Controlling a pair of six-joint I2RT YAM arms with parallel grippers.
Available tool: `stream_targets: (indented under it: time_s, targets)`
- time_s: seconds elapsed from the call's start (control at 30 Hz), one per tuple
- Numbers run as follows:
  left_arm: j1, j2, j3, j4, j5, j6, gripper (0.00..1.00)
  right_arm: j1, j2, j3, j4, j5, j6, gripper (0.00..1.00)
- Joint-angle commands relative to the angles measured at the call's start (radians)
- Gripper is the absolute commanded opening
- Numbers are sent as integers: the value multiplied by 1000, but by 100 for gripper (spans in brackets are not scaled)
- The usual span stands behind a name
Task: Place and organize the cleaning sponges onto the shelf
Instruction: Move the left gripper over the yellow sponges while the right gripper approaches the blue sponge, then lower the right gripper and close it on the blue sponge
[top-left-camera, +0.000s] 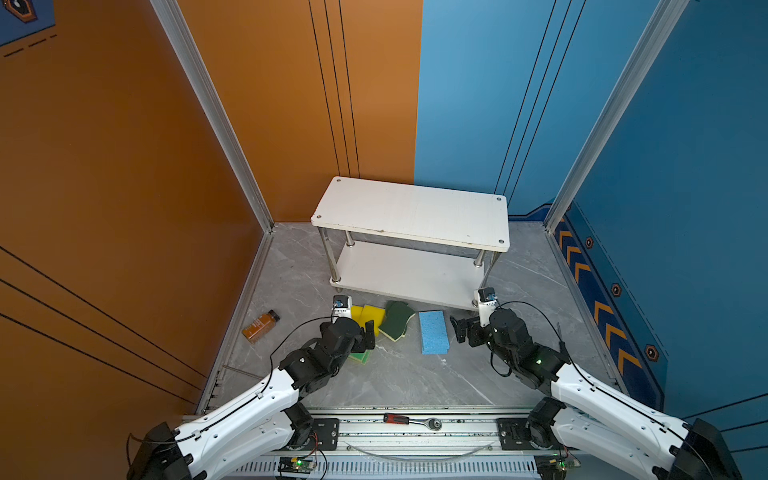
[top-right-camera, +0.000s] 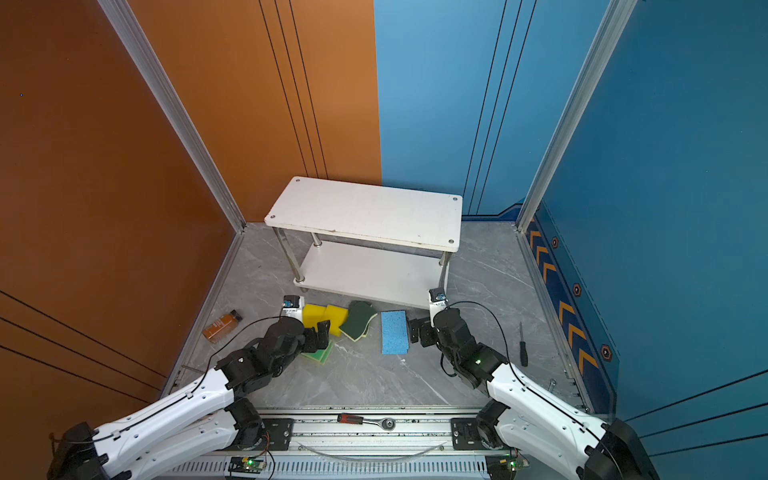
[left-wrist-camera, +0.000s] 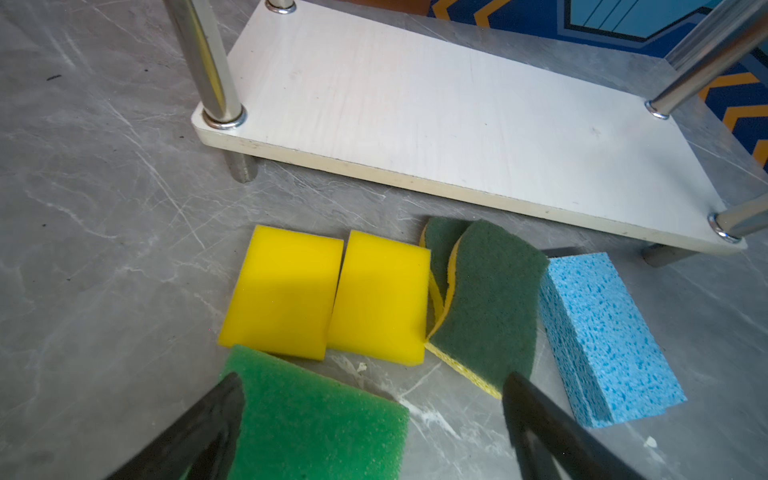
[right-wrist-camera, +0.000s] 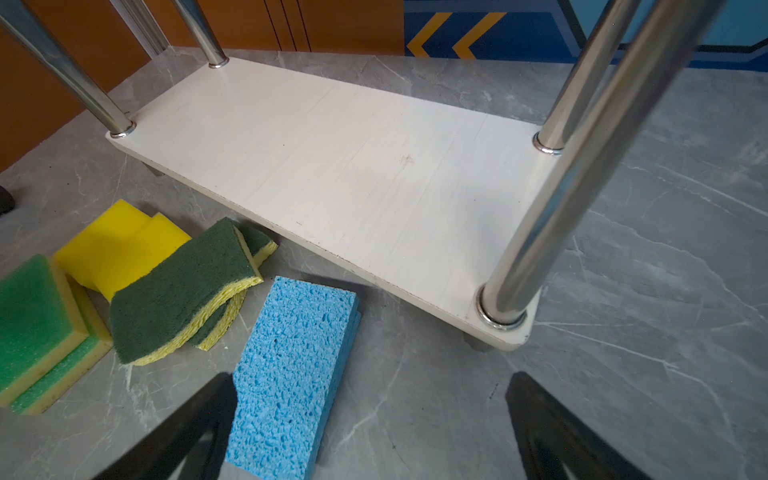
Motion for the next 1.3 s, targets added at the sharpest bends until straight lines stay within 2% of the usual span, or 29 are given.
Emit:
stream_targets:
  time_s: [0.0, 0.27, 0.5, 0.8, 1.0, 1.27]
  targets:
    - [-20, 10, -26, -24, -61, -27, 98, 43, 28, 2, -34, 58, 55, 100]
    - [-18, -3, -41, -20, -42, -20, 98, 216, 118, 49, -93, 261, 195, 100]
    - [-18, -83, -66, -76, -35, -39, 98, 275, 227, 78, -78, 270, 261, 99]
    - [1, -159, -56, -169, -14, -61, 98, 373, 325, 134, -127, 364, 379, 97]
    - [18, -155, -57, -154, 15, -44, 98, 436, 404, 129, -122, 412, 473, 97]
    - [39, -120, -59, -109, 54, -23, 98, 469, 514, 179, -152, 438, 517, 97]
